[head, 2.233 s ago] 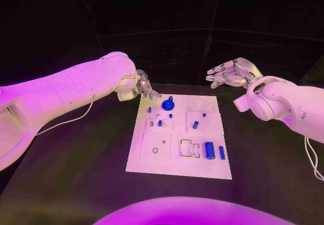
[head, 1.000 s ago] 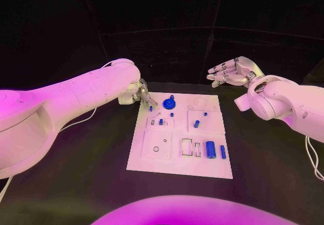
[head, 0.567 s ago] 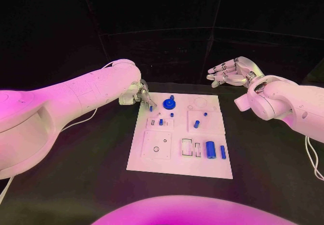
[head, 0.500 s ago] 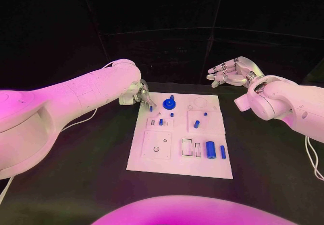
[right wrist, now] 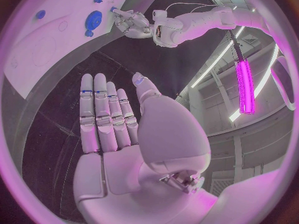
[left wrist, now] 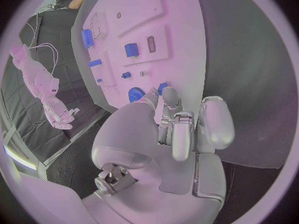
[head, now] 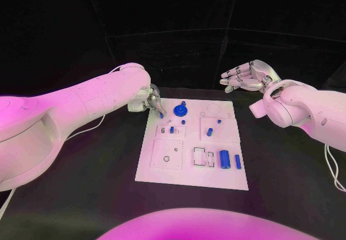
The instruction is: Assemble the parts on the task board
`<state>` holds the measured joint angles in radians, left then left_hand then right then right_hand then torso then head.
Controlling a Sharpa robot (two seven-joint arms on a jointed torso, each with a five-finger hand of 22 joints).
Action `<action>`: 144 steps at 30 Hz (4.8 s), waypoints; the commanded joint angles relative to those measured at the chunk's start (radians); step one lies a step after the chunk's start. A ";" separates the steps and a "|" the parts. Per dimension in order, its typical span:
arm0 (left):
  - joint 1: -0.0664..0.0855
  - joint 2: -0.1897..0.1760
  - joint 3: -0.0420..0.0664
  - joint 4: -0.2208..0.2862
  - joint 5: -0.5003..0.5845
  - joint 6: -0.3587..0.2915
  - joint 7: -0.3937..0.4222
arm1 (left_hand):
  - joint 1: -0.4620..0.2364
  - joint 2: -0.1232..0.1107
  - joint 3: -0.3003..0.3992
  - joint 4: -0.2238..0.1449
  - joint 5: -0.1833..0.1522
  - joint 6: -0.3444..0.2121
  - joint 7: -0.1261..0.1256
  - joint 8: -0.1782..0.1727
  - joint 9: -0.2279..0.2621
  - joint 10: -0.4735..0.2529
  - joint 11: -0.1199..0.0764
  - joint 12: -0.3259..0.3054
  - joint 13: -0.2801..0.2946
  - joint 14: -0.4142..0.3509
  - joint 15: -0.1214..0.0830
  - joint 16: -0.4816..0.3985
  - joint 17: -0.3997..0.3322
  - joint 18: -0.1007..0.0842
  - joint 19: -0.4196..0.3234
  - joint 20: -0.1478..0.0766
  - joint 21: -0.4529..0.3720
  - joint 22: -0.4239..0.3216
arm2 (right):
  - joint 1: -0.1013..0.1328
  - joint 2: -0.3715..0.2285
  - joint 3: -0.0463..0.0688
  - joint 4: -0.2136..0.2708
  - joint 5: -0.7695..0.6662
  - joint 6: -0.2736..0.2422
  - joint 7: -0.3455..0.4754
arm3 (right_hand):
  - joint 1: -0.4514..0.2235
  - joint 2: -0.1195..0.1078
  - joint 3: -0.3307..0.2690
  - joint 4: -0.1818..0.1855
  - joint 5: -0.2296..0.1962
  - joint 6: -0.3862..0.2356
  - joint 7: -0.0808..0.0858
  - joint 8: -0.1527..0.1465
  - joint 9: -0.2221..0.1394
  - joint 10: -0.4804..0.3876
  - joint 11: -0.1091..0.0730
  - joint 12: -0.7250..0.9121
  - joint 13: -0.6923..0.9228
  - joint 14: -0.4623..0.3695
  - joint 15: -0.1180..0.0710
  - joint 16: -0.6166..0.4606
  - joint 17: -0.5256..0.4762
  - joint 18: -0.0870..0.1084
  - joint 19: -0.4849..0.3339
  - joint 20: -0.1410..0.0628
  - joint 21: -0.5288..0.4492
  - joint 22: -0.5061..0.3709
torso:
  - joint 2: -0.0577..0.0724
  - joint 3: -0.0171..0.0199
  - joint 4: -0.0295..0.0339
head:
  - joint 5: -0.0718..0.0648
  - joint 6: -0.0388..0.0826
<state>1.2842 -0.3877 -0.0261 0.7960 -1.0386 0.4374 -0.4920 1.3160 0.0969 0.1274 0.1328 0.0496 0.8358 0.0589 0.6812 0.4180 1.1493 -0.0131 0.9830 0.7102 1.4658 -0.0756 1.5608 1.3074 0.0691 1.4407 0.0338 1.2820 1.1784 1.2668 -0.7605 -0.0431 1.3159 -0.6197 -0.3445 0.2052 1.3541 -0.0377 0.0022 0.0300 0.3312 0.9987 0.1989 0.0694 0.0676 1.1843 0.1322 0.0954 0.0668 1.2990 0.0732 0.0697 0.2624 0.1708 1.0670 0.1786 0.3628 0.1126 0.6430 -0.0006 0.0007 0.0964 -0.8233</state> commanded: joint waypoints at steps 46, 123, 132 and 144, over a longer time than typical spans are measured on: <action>-0.003 -0.235 -0.075 0.364 0.055 -0.264 0.079 | -0.219 -0.246 0.581 -0.235 0.535 0.100 -0.018 0.040 0.000 0.169 -0.023 0.101 0.135 0.105 -0.018 0.010 0.263 0.007 0.020 -0.018 0.018 0.053 | 0.002 -0.014 0.001 0.007 0.004 -0.002 0.010 | 0.002 0.004 0.000 -0.007 0.006 -0.007 0.002 -0.002 0.000 -0.009 0.000 0.001 -0.002 -0.006 0.001 -0.004 -0.001 0.013 0.007 0.002 -0.005 -0.002 | 0.000 -0.0004 -0.0001 | 0.012 -0.005; -0.031 -0.276 -0.105 0.505 -0.021 -0.242 0.027 | -0.232 -0.260 0.564 -0.229 0.609 0.133 -0.026 0.029 -0.007 0.205 -0.030 0.117 0.174 0.105 -0.022 0.010 0.263 0.002 0.029 -0.022 0.037 0.079 | 0.002 -0.013 0.000 0.005 0.004 -0.001 0.011 | 0.000 0.004 0.000 -0.006 0.007 -0.007 0.002 -0.002 0.000 -0.010 0.000 0.002 -0.002 -0.006 0.001 -0.004 -0.002 0.012 0.008 0.002 -0.006 -0.003 | 0.001 0.0001 -0.0013 | 0.011 -0.020; -0.031 -0.267 -0.105 0.495 -0.015 -0.230 0.020 | -0.269 -0.242 0.449 -0.178 0.601 0.140 -0.042 0.022 -0.007 0.219 -0.041 0.119 0.182 0.105 -0.024 0.010 0.263 0.001 0.028 -0.024 0.037 0.084 | 0.002 -0.014 0.000 0.006 0.004 0.000 0.010 | 0.000 0.004 0.000 -0.006 0.007 -0.007 0.002 -0.002 0.000 -0.010 0.000 0.002 -0.002 -0.006 0.001 -0.004 -0.002 0.012 0.008 0.002 -0.006 -0.003 | 0.001 0.0003 -0.0012 | 0.009 -0.020; -0.031 -0.261 -0.105 0.469 -0.010 -0.260 -0.005 | -0.322 -0.210 0.262 -0.073 0.436 0.169 -0.045 -0.008 -0.028 0.218 -0.041 0.129 0.204 0.105 -0.030 0.010 0.263 -0.001 0.032 -0.028 0.041 0.095 | 0.002 -0.013 0.000 0.005 0.004 0.000 0.010 | -0.002 0.005 0.000 -0.006 0.008 -0.006 0.002 -0.001 0.000 -0.010 0.000 0.003 -0.002 -0.006 0.001 -0.004 -0.002 0.012 0.009 0.002 -0.008 -0.004 | 0.001 0.0002 -0.0007 | 0.007 -0.022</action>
<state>1.2545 -0.6490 -0.1295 1.2691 -1.0505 0.1761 -0.4732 1.0011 -0.1120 0.3957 0.0562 0.4882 1.0063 0.0069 0.6746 0.3910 1.3666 -0.0571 1.1078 0.9130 1.4689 -0.1002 1.5677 1.3074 0.0692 1.4637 0.0074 1.3185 1.2727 1.2666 -0.7741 -0.0434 1.3197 -0.6193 -0.3444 0.2068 1.3541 -0.0377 0.0023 0.0300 0.3348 0.9987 0.1989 0.0694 0.0676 1.1769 0.1322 0.0955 0.0659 1.2990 0.0732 0.0697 0.2620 0.1709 1.0705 0.1821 0.3570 0.1096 0.6436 -0.0004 -0.0005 0.1031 -0.8444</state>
